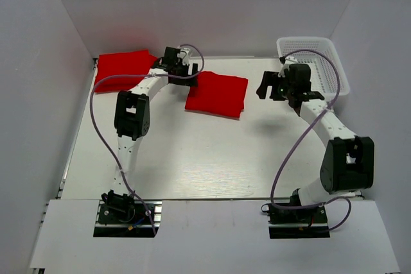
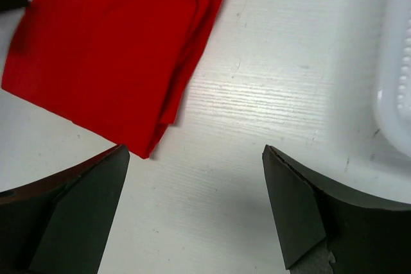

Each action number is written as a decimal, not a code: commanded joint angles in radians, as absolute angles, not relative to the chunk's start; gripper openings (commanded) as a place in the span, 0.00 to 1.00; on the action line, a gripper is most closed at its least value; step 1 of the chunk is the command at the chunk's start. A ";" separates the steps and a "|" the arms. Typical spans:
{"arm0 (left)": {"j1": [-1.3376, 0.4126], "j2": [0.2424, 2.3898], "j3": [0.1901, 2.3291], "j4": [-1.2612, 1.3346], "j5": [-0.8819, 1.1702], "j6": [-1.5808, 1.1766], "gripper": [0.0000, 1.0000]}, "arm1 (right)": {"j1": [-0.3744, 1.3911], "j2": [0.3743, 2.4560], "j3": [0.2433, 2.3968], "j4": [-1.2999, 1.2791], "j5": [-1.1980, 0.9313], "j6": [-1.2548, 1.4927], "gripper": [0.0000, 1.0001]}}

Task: Fold and stack the t-shirts
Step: Put the neatly folded tshirt into the corner of the board with the left arm

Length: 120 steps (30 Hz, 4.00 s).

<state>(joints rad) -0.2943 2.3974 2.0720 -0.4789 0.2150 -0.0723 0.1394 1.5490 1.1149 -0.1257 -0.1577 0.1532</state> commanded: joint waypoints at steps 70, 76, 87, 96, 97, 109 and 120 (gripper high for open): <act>-0.189 2.123 2.204 -0.469 -0.020 0.379 0.00 | 0.137 1.267 0.960 -0.167 0.187 0.212 0.90; -0.147 2.112 2.226 -0.491 0.000 0.390 0.00 | 0.141 1.298 0.977 -0.167 0.149 0.221 0.90; -0.066 2.094 2.226 -0.479 -0.021 0.413 0.00 | 0.140 1.345 1.014 -0.169 0.107 0.232 0.90; -0.021 2.074 2.217 -0.469 -0.002 0.413 0.00 | 0.143 1.394 1.038 -0.164 0.078 0.244 0.90; -0.009 2.074 2.226 -0.469 -0.002 0.413 0.00 | 0.143 1.397 1.042 -0.158 0.072 0.247 0.90; 0.052 2.123 2.281 -0.425 -0.032 0.393 0.00 | 0.149 1.456 1.071 -0.144 0.057 0.253 0.90; 0.092 2.215 2.281 -0.379 -0.052 0.393 0.00 | 0.163 1.535 1.140 -0.156 0.054 0.259 0.90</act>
